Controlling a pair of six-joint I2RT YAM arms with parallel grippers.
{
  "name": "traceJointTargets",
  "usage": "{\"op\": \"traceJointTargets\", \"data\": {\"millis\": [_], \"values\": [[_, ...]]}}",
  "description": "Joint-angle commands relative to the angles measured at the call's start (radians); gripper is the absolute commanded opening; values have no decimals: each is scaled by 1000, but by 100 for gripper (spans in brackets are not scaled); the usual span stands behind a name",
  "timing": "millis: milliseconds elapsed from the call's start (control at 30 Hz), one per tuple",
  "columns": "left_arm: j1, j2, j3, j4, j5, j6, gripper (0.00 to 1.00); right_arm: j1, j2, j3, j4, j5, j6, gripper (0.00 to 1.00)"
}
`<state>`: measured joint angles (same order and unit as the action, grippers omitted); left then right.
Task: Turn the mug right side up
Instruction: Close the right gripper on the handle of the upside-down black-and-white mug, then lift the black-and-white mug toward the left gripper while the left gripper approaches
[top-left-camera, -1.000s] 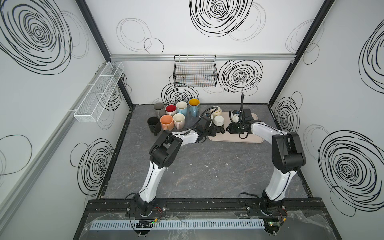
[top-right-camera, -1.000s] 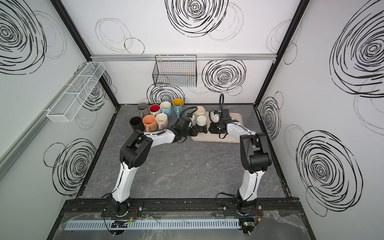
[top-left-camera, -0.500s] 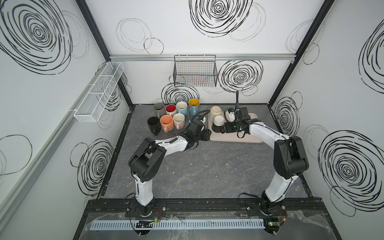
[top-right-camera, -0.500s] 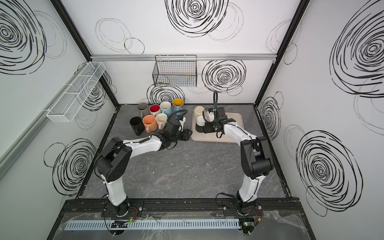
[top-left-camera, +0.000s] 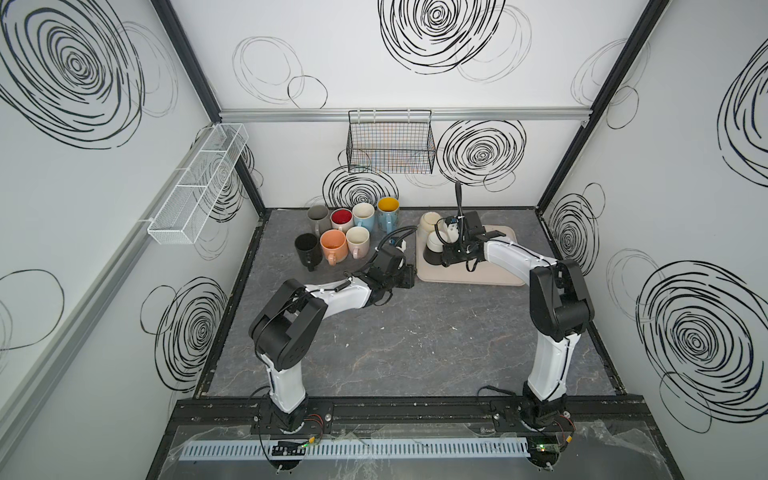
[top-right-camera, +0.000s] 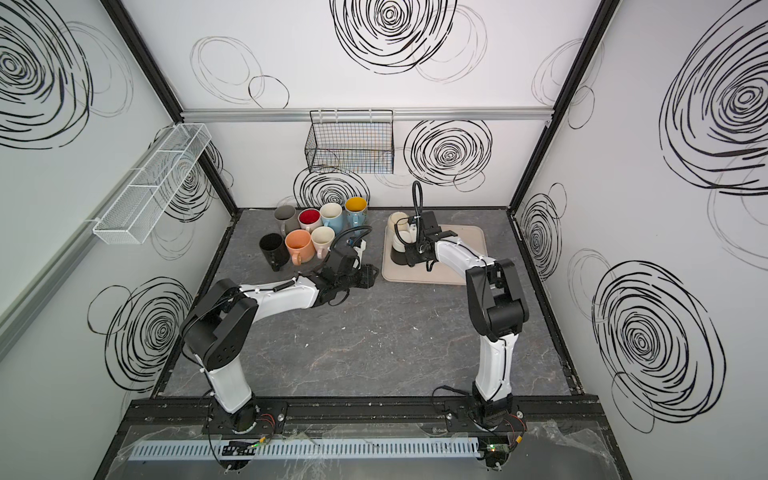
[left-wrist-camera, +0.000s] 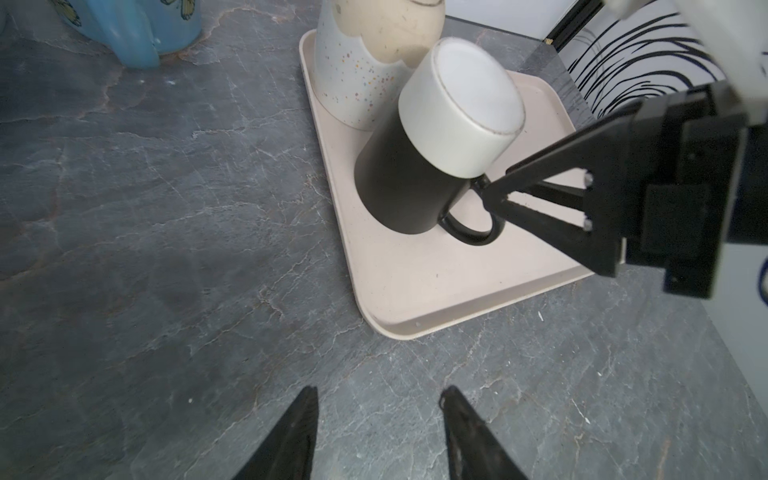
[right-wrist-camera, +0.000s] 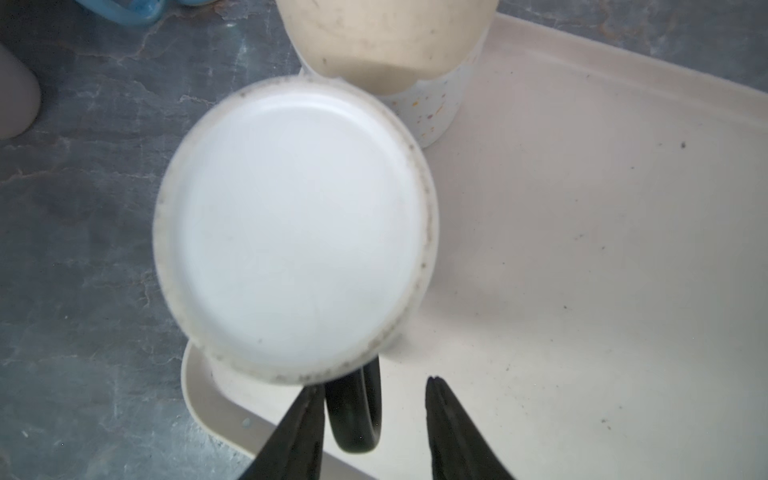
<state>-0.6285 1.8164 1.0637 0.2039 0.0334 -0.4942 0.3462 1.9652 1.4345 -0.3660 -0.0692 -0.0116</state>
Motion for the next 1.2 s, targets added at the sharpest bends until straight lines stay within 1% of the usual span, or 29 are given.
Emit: {"op": "traceJointTargets", "data": {"millis": [0,167,300,367,500,567,767,833,1067,1167], "values": [[-12,-42,-19,17,-32,10,52,11,31,40,-45,47,-25,37],[-16,-28,-15,24,-23,3,52,26,48,46,-59,98,-36,19],[-17,-25,-2,18,-18,8,52,34,21,11,-37,132,-42,4],[-19,-29,-5,22,-18,8,52,34,-8,-14,-19,135,-40,0],[-25,-41,-22,40,-15,1,52,30,-78,-83,44,126,-14,0],[-26,-48,-36,60,-16,-8,52,21,-111,-122,84,103,9,0],[-27,-67,-72,119,-1,-33,52,-42,-199,-240,227,-70,133,0],[-25,-77,-84,142,9,-43,52,-60,-227,-279,280,-112,173,0],[-1,-119,-164,303,76,-119,55,-101,-331,-415,477,-239,309,0],[9,-132,-172,357,103,-144,56,-121,-364,-459,558,-330,365,0]]}}
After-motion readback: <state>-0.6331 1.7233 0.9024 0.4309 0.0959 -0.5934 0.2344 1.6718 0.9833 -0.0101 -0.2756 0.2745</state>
